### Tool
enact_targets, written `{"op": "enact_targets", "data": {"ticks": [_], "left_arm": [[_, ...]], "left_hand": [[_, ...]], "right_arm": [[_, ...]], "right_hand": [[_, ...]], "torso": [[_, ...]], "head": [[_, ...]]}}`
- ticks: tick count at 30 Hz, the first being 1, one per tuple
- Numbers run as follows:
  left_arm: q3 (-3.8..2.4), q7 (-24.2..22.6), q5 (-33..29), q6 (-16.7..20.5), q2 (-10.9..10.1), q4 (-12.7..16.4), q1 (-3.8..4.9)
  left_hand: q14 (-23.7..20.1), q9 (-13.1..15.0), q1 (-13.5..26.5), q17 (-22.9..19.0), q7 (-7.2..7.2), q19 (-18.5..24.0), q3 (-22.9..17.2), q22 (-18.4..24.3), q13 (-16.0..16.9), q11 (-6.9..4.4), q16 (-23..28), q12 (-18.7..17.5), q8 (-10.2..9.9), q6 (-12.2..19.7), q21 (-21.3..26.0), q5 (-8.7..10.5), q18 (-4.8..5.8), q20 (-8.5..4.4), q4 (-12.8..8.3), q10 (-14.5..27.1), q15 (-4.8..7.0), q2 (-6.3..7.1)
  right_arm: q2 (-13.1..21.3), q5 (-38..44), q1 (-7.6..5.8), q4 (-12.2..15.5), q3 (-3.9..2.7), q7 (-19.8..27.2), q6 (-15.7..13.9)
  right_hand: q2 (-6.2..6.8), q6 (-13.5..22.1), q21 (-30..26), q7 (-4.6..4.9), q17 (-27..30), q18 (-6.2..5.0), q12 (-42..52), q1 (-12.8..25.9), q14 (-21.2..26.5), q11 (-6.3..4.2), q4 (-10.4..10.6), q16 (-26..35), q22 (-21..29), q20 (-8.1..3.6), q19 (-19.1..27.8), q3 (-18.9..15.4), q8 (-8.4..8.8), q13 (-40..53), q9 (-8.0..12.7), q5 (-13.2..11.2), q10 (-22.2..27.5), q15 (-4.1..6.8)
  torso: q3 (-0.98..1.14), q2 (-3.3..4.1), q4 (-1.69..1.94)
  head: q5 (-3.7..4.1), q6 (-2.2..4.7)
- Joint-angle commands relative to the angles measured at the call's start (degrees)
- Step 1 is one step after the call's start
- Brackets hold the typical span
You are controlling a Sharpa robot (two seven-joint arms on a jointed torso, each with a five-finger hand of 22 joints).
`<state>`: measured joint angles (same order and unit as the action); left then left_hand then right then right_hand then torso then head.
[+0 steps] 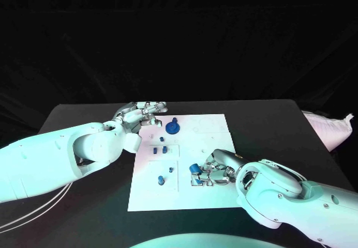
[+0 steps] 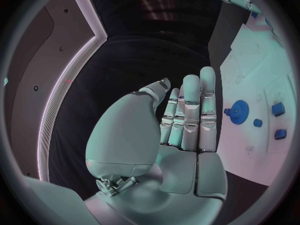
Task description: Assemble the parts on the task board
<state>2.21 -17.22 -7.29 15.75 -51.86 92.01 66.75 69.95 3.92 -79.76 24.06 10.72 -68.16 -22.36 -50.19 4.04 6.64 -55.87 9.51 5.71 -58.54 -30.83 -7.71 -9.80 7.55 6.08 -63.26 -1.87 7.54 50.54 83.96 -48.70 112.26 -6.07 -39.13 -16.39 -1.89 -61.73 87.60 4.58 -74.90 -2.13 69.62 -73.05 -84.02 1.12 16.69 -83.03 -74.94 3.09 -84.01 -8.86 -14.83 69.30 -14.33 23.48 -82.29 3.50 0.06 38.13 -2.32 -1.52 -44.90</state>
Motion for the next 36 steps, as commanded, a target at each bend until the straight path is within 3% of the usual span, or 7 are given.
{"op": "enact_targets", "data": {"ticks": [1,11,16,18,23,31,36], "left_arm": [[-0.04,-0.3,-0.2,-1.0,0.1,0.2,0.00],[-0.04,-0.3,-0.2,-0.9,0.1,0.2,0.00],[-0.04,-0.4,-0.2,-0.7,0.1,0.2,0.01],[-0.04,-0.4,-0.2,-0.6,0.1,0.2,0.01],[-0.04,-0.4,-0.2,-0.5,0.1,0.2,0.01],[-0.04,-0.4,-0.2,-0.6,0.0,0.2,0.01],[-0.04,-0.4,-0.2,-0.6,-0.1,0.2,0.01]], "left_hand": [[-0.3,0.0,-0.1,-0.1,0.16,-0.2,0.1,0.1,-0.1,0.04,-0.4,0.3,0.3,0.4,0.4,-0.28,-0.64,-0.26,-0.3,0.5,0.27,-0.15],[-0.3,0.0,-0.1,-0.1,0.16,-0.2,0.1,0.1,-0.1,0.04,-0.4,0.3,0.3,0.4,0.4,-0.28,-0.64,-0.26,-0.3,0.5,0.27,-0.15],[-0.3,0.0,-0.1,-0.1,0.16,-0.2,0.1,0.1,-0.1,0.04,-0.4,0.3,0.3,0.4,0.4,-0.28,-0.64,-0.26,-0.3,0.5,0.27,-0.15],[-0.3,0.0,-0.1,-0.1,0.16,-0.2,0.1,0.1,-0.1,0.04,-0.4,0.3,0.3,0.4,0.4,-0.28,-0.64,-0.26,-0.3,0.5,0.27,-0.15],[-0.3,0.0,0.0,-0.1,0.16,-0.2,0.1,0.1,-0.1,0.04,-0.4,0.4,0.3,0.5,0.4,-0.29,-0.64,-0.26,-0.3,0.5,0.27,-0.20],[-0.3,0.0,0.0,-0.1,0.16,-0.2,0.1,0.1,-0.1,0.04,-0.4,0.4,0.3,0.5,0.4,-0.29,-0.64,-0.26,-0.3,0.5,0.27,-0.20],[-0.3,0.0,0.0,-0.1,0.16,-0.2,0.1,0.1,-0.1,0.04,-0.4,0.4,0.3,0.5,0.4,-0.29,-0.64,-0.26,-0.3,0.5,0.27,-0.20]], "right_arm": [[-0.4,0.2,0.01,-0.5,0.04,-1.0,3.3],[-0.9,3.4,0.01,-1.7,0.09,-2.1,3.7],[-1.0,5.4,0.01,-1.9,0.09,-2.6,3.7],[-1.0,6.0,0.01,-1.9,0.09,-2.6,3.7],[-1.1,6.7,0.01,-1.9,0.09,-2.7,3.9],[-1.0,7.5,0.01,-1.8,0.10,-2.6,4.2],[-1.0,7.8,0.01,-1.6,0.10,-2.3,5.0]], "right_hand": [[0.14,-0.9,-0.1,-0.50,-0.8,1.05,4.1,1.1,-3.4,-1.45,0.0,0.2,-11.5,-0.52,-3.1,-0.6,-0.17,7.4,-0.1,-0.4,-1.3,0.47],[-0.80,-1.5,-0.1,-0.84,-0.8,1.05,3.7,3.0,-3.4,-1.71,0.1,0.3,-11.5,-0.70,-3.1,-1.7,-0.50,7.4,-1.0,-1.1,-1.3,0.69],[-1.14,-1.7,-0.1,-0.99,-0.7,1.04,3.3,4.2,-3.4,-1.86,0.0,0.4,-11.5,-0.83,-3.1,-2.8,-0.61,7.4,-1.5,-3.2,-1.4,0.81],[-1.36,-1.7,-0.2,-1.03,-0.6,1.02,3.0,5.4,-3.4,-1.87,0.0,0.5,-11.4,-0.87,-3.1,-3.7,-0.60,7.4,-1.9,-6.3,-1.4,0.87],[-0.15,-1.2,-0.6,-0.94,0.1,0.85,1.5,11.6,-3.2,-1.69,0.0,1.0,-10.8,-0.88,-2.6,-7.5,-0.40,6.7,-2.8,-19.9,-0.9,0.79],[1.99,-1.5,-0.7,-1.02,0.3,0.81,0.5,15.2,-3.2,-1.83,0.1,1.2,-10.7,-0.88,-2.5,-7.0,-0.66,6.4,-3.7,-20.5,-0.7,0.82],[1.11,-1.4,-0.7,-1.10,0.1,0.86,0.5,7.2,-3.3,-1.92,-1.8,1.2,-10.9,-0.93,-2.6,-3.9,-0.77,6.8,-4.8,-18.5,-0.9,0.90]], "torso": [[0.08,0.02,-0.03],[0.08,0.00,0.00],[0.07,0.04,-0.04],[0.08,0.03,-0.05],[0.08,-0.02,-0.04],[0.09,-0.03,-0.01],[0.10,-0.01,-0.01]], "head": [[-0.14,-0.03],[-0.21,-0.08],[-0.24,-0.07],[-0.29,-0.05],[-0.24,-0.12],[-0.22,-0.17],[-0.22,-0.21]]}}
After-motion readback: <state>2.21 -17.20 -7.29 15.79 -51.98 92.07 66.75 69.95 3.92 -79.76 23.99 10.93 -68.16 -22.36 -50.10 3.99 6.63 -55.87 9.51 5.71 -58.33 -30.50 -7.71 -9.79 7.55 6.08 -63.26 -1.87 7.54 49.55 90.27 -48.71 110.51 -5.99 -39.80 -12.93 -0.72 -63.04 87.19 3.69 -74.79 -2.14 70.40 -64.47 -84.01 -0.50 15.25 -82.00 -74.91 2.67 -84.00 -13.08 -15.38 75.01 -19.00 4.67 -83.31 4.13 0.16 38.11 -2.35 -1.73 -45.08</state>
